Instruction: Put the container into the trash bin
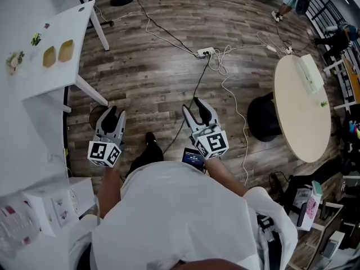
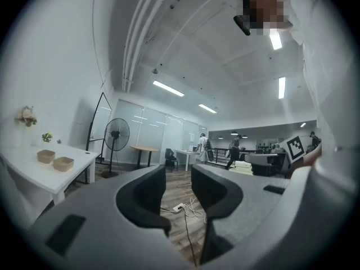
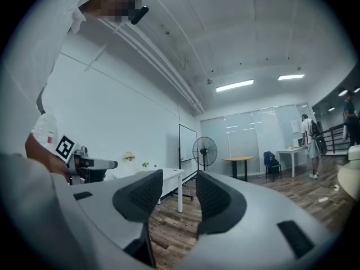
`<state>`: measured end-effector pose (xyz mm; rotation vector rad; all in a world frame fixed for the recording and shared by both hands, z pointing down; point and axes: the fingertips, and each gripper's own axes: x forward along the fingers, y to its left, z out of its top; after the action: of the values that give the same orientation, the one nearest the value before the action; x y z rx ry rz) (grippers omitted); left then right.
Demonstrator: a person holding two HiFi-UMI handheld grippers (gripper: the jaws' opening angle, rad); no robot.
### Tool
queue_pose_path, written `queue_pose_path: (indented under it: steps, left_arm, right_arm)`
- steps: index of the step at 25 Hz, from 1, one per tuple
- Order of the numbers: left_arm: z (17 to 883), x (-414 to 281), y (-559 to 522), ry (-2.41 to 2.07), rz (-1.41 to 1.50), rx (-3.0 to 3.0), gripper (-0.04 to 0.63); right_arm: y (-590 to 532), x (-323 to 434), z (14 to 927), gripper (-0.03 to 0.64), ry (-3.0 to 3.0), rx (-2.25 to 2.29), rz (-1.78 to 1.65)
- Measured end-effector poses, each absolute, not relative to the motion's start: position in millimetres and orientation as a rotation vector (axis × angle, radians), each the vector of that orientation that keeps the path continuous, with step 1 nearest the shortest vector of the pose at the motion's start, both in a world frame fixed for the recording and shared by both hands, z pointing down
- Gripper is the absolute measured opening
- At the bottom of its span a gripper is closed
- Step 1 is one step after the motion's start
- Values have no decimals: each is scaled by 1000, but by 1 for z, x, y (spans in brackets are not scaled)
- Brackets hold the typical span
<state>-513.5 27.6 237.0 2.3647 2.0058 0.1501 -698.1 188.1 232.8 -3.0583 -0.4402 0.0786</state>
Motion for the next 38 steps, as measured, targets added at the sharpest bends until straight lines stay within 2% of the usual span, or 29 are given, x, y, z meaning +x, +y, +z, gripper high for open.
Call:
queue_pose_path:
  steps: [13,25,38]
  left_arm:
    - [217,-317,103,1966,112,2343,138]
    - [245,-228,187,1895,192,2376,138]
    - [220,-88,319,1602,206,2610,138]
  right_arm:
    - [288,-495,194,201,-439,-3121,100]
    - [385,-415,222,183,-405,-3062,39]
    - [562,-232,202,170,-26,-3067,117]
